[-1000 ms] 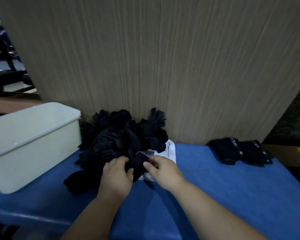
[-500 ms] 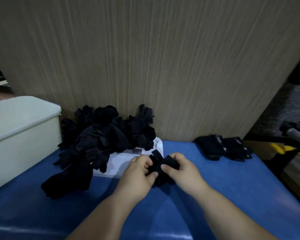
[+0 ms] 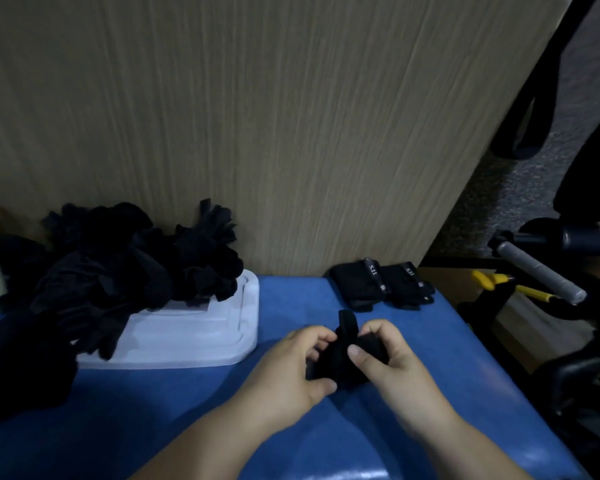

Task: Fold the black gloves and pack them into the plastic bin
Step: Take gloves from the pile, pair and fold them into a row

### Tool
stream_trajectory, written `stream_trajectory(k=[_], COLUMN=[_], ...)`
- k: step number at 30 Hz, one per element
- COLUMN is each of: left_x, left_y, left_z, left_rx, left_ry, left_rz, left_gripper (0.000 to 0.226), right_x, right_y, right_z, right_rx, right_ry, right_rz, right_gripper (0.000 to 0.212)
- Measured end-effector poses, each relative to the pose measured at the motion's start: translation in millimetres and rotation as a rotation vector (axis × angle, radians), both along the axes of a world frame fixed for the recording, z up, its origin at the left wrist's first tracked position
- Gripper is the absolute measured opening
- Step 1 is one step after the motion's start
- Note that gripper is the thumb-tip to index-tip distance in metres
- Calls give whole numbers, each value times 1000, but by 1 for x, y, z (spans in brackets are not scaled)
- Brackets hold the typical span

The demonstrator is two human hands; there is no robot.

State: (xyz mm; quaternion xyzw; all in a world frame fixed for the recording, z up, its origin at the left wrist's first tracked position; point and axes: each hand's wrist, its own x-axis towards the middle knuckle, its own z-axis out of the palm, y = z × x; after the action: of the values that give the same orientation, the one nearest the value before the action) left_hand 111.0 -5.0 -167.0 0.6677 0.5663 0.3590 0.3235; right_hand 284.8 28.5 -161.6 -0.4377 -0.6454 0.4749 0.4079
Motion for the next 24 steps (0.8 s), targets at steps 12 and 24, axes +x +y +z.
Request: stream_trajectory(k=[12, 24], left_x=[5, 16], left_y=[22, 7], left_z=[-1, 0], left_rx=[37, 116], left_ry=[-87, 2], left_rz=[236, 367], left_gripper=[35, 29], right_x=[27, 15], right_y=[17, 18], right_z=[-5, -7], right_rx=[-217, 96], right_ry=[112, -86], right_rz=[346, 6], right_gripper=[23, 21])
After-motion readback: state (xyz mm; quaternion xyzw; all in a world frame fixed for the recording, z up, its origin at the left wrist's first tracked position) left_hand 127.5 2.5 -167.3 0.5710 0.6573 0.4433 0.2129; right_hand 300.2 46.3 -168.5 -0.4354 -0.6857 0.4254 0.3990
